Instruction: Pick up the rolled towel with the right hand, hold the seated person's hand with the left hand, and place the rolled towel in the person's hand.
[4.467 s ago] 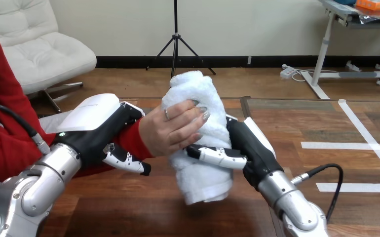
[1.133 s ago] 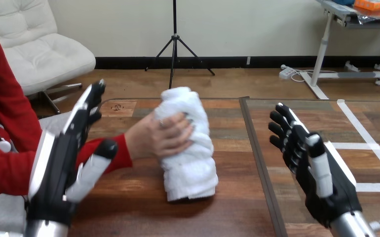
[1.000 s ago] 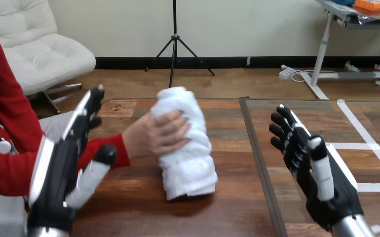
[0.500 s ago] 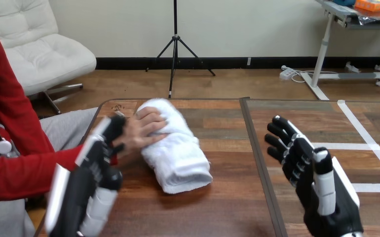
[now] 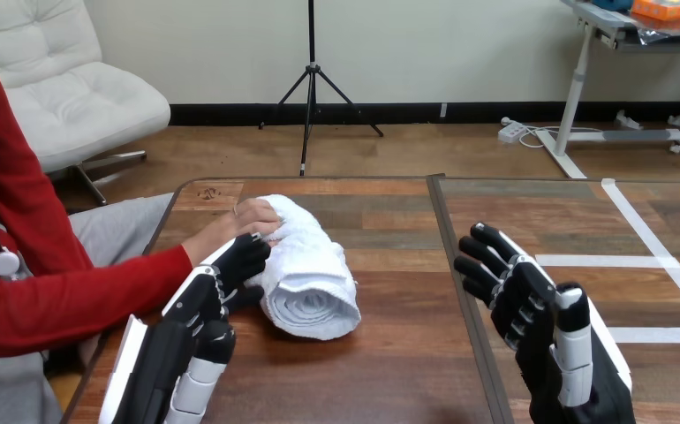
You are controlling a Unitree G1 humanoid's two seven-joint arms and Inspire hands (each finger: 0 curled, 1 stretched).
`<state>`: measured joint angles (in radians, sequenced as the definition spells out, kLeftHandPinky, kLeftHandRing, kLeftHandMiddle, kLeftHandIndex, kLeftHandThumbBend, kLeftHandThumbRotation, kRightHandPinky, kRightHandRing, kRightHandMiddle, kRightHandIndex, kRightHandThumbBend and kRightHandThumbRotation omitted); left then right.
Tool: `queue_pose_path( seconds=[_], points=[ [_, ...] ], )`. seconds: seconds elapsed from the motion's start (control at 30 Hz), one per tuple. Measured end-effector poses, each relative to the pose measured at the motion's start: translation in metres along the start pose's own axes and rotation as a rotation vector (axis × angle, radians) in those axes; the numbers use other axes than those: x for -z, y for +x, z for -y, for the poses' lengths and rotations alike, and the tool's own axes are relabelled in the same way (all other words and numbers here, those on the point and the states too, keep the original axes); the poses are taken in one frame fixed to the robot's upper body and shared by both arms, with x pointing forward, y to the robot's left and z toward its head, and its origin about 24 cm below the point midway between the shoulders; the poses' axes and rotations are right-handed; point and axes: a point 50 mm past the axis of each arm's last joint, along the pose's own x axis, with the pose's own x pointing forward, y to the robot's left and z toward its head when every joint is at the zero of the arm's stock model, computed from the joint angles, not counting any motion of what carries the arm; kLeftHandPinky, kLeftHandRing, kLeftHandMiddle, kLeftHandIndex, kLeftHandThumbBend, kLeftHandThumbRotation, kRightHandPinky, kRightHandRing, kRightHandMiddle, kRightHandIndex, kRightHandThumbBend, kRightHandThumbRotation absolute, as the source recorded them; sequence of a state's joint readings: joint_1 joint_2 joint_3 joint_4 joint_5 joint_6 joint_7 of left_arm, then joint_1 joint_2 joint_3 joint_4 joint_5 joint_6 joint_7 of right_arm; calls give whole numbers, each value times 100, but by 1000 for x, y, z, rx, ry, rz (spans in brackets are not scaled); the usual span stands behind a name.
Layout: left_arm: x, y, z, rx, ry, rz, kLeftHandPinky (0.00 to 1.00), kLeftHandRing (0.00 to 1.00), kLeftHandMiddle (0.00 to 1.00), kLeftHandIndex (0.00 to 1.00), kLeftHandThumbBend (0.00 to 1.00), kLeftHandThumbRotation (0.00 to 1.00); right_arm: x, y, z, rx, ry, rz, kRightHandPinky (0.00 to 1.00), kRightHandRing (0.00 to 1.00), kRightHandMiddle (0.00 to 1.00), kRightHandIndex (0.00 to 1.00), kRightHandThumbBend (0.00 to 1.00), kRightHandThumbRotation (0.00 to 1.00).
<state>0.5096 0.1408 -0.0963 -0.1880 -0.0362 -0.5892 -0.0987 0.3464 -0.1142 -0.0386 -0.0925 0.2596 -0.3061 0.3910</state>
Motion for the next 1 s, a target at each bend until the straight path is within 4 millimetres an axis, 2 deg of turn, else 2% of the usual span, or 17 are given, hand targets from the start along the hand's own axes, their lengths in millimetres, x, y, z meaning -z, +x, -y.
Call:
queue_pose_path(
  seconds=[0.33, 0.63, 1.0],
  points=[
    [1, 0, -2, -12, -15, -8, 78, 86, 84, 83, 82, 100, 1, -1, -2, 4, 16, 1, 89, 87, 89, 89, 100, 100],
    [0, 1, -3, -5, -24, -1, 81, 87, 84, 82, 83, 100, 1, -1, -2, 6, 25, 4, 90, 87, 88, 88, 100, 100],
    [-1, 5, -3, 2, -22, 12, 75, 85, 83, 80, 82, 100, 1, 0, -3, 7, 29, 5, 91, 86, 88, 88, 100, 100]
  ],
)
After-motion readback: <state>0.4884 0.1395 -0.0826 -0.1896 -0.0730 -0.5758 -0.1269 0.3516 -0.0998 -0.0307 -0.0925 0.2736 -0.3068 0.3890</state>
